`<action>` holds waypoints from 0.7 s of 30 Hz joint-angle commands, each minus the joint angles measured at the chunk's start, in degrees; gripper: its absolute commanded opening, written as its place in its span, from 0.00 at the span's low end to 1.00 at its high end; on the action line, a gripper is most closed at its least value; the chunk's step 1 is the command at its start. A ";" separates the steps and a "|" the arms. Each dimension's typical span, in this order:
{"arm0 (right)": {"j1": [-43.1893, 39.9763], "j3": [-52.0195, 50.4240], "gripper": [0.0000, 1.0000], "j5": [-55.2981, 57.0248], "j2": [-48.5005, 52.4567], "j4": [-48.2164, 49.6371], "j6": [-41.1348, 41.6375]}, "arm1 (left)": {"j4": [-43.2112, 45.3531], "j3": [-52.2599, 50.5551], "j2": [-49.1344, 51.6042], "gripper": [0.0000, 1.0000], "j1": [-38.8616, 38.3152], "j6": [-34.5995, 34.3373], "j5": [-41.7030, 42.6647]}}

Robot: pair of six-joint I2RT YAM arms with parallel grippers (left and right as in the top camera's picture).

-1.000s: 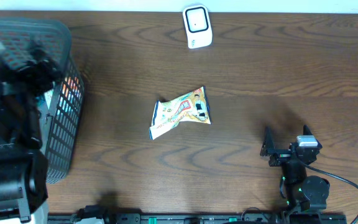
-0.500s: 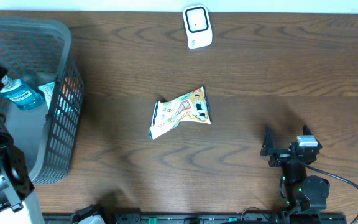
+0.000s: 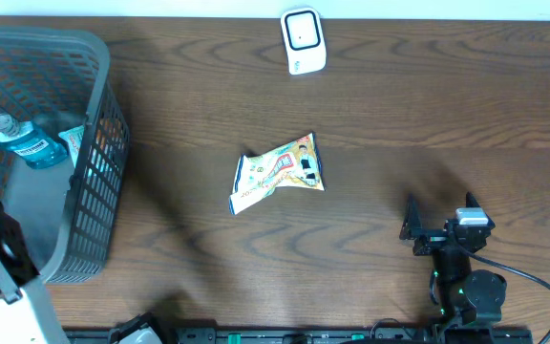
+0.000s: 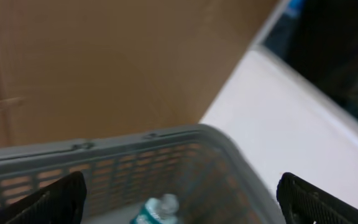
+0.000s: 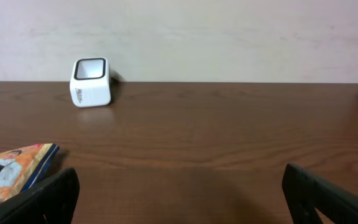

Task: Scan the item barcode
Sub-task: 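Reach into the basket and grasp the blue mouthwash bottle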

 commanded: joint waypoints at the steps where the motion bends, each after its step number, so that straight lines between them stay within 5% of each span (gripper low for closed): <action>1: -0.22 -0.07 0.99 0.44 -0.26 -0.20 0.98 | -1.90 1.20 3.89 0.98 2.43 -0.31 -2.36; 13: -0.22 -0.07 0.99 0.46 -0.26 -0.20 0.98 | -4.98 1.20 20.46 0.98 2.05 -0.37 3.34; 21: -0.22 -0.07 0.99 0.46 -0.26 -0.20 0.98 | -4.50 1.20 28.30 0.98 1.95 -0.35 16.63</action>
